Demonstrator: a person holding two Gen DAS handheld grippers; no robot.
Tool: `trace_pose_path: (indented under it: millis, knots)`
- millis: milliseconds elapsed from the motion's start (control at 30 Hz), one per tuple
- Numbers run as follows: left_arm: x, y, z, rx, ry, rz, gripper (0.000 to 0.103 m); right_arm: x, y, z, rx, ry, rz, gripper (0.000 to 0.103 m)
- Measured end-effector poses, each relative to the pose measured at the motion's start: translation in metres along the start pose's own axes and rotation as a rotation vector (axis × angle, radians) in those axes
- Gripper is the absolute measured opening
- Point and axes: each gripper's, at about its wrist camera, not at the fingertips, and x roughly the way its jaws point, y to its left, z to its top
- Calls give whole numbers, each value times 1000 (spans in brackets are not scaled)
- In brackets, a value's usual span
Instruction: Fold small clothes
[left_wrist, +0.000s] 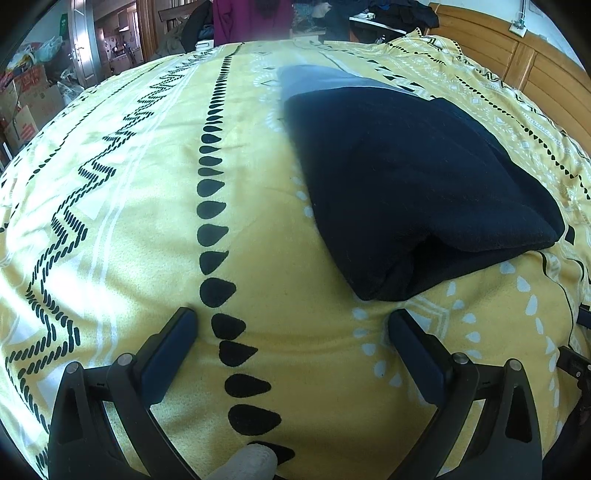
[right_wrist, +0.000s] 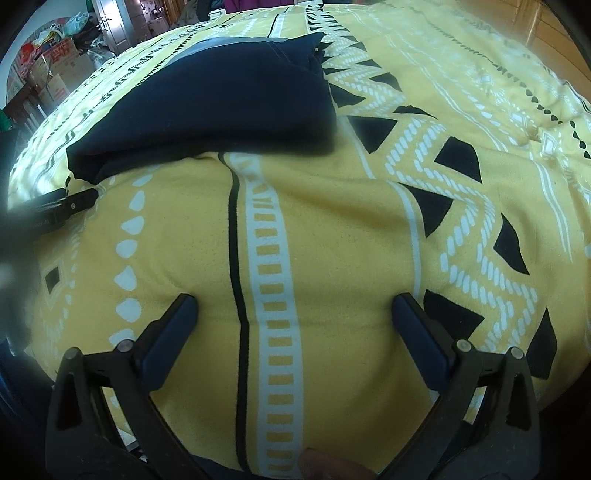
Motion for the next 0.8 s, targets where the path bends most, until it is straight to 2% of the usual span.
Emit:
trace_pose_path:
  millis: [233, 467, 600, 800]
  knots:
    - [-1, 1, -2, -6, -9, -11, 103, 3, -2, 6, 72, 6, -24, 103]
    - [-2, 0, -2, -9, -11, -16, 103, 1, 4, 5, 40, -2, -63, 103]
    - [-3, 1, -3, -11, -12, -21, 103, 1, -1, 6, 55, -3, -32, 103]
    - [-4, -1, -3, -9, -10, -17, 103, 0, -2, 6, 46, -1, -35, 103]
